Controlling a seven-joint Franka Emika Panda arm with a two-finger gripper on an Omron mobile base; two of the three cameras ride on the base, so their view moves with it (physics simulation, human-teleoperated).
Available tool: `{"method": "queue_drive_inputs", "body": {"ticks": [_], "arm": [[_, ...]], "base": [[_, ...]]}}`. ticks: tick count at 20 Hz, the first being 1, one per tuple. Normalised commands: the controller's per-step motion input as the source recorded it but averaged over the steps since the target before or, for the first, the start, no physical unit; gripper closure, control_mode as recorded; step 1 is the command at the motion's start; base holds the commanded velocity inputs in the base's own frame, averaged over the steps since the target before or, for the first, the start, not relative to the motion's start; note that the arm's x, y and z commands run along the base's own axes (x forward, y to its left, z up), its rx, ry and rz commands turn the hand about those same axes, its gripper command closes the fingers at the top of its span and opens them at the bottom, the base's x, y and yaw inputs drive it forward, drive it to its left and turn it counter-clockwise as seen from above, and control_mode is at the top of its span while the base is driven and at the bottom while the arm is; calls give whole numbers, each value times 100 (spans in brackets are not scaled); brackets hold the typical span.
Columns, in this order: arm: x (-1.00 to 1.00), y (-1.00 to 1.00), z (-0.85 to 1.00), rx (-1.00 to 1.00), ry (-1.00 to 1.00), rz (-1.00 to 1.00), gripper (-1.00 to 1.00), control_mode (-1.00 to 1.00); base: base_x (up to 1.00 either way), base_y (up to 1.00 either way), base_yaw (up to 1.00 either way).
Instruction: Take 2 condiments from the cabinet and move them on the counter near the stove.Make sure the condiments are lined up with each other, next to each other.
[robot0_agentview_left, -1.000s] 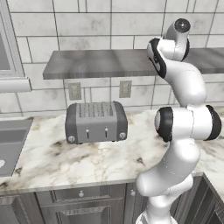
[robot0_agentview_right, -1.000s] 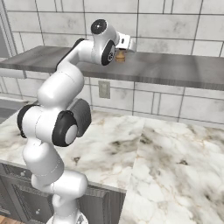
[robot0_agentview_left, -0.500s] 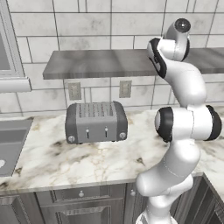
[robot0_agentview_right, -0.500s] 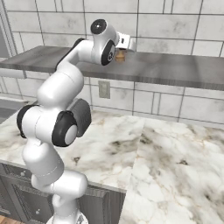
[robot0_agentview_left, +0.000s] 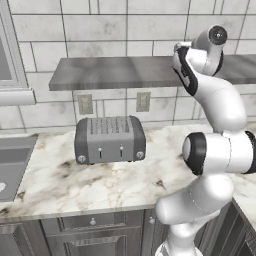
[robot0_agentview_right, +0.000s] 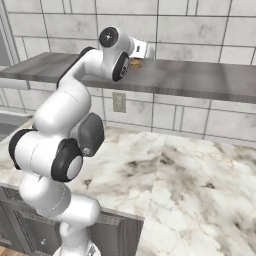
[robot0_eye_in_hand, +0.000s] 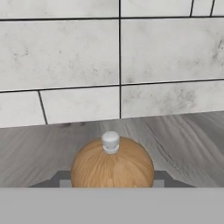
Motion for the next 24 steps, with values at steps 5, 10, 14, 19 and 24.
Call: {"method": "queue_drive_inputs", "body": {"ticks": [5, 10, 14, 19, 24], "arm": [[-12, 10, 6, 0, -2, 3, 100, -100], [-32, 8, 1, 0, -2, 3, 100, -100], [-49, 1, 12, 0, -14, 2, 100, -100], [-35, 7, 14, 0, -6, 7, 100, -100], [-41, 17, 13, 0, -1, 6, 100, -100]], "base": [[0, 0, 0], [0, 0, 0], [0, 0, 0], [0, 0, 0], [0, 0, 0]]}}
